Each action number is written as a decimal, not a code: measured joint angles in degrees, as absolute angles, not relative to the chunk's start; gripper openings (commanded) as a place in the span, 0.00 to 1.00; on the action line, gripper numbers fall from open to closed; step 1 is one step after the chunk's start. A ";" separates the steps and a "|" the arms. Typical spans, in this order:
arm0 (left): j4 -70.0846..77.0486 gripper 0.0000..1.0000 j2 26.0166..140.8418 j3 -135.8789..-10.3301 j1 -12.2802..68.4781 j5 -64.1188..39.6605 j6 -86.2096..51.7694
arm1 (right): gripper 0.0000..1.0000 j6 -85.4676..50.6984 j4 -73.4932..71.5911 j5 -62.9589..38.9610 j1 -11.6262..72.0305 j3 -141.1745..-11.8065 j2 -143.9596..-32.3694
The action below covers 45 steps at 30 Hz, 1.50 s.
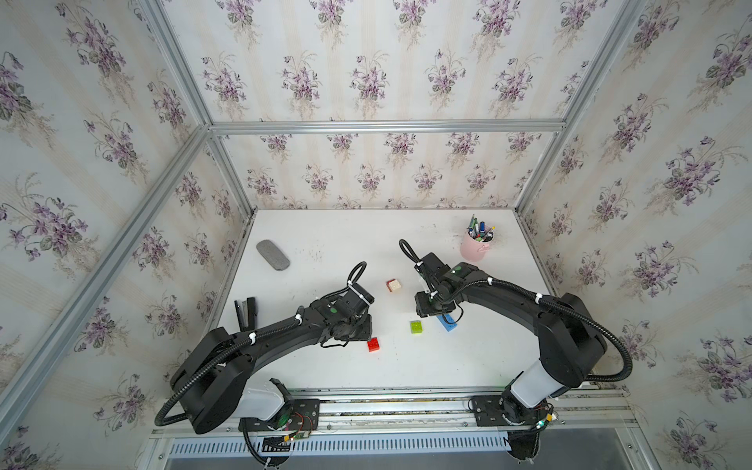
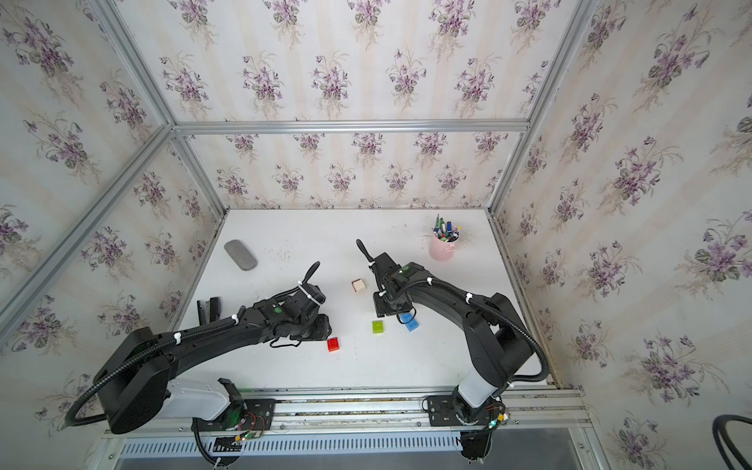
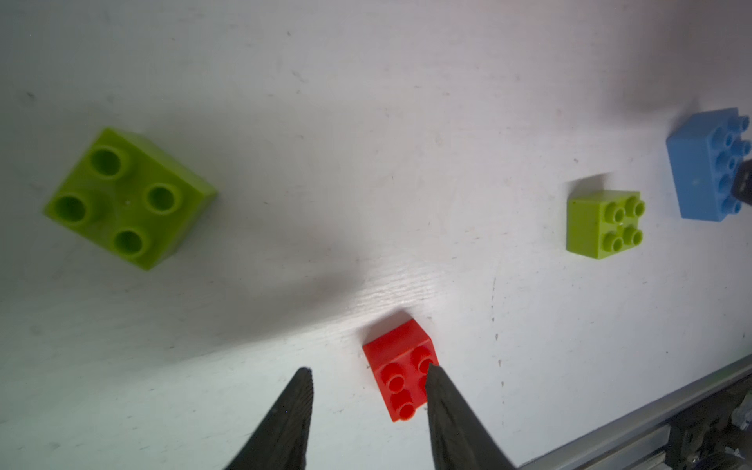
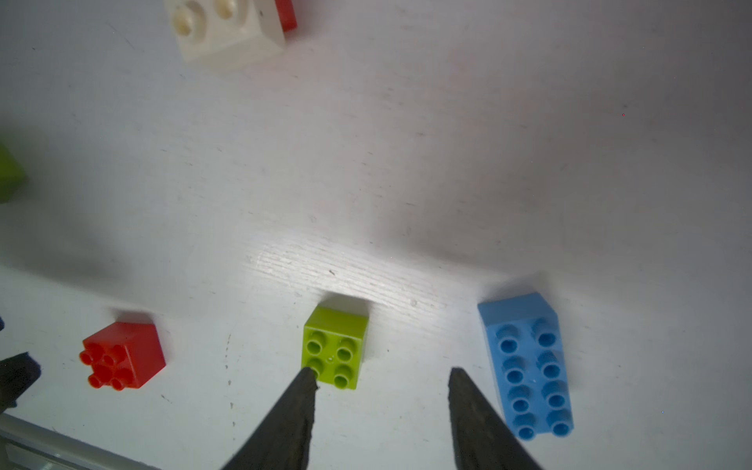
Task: Assemble the letter y with lego
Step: Pick up the lego brick from the center of the board.
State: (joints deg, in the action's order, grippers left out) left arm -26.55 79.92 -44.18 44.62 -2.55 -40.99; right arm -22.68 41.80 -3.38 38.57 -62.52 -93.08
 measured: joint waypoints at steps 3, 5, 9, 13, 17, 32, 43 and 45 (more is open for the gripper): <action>-26.68 0.48 81.38 -44.77 45.63 -2.81 -40.97 | 0.54 -23.38 41.01 -4.84 39.11 -61.73 -93.19; -26.46 0.49 82.72 -44.82 45.91 -2.81 -40.95 | 0.55 -23.81 40.49 -5.56 40.21 -61.34 -93.49; -26.96 0.49 83.26 -44.95 46.04 -2.13 -40.95 | 0.56 -24.36 40.16 -7.49 42.17 -60.82 -94.19; -26.98 0.49 83.35 -45.04 46.15 -1.61 -40.95 | 0.56 -25.08 40.16 -7.51 42.72 -60.27 -95.39; -27.05 0.50 83.40 -45.04 46.15 -1.26 -40.97 | 0.55 -25.71 40.10 -7.46 43.09 -60.20 -96.99; -26.98 0.50 82.78 -44.80 46.15 -0.60 -40.97 | 0.38 -27.00 39.35 -7.31 43.86 -60.75 -99.90; -26.96 0.51 82.91 -45.21 46.15 -0.47 -40.93 | 0.32 -26.76 39.70 -5.87 43.66 -61.84 -98.24; -26.94 0.51 83.00 -45.67 46.15 -0.47 -40.53 | 0.32 -26.76 39.94 -4.91 42.74 -61.84 -96.95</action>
State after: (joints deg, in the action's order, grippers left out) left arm -26.94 83.00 -45.67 46.15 -0.47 -40.53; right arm -26.76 39.94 -4.91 42.74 -61.84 -96.95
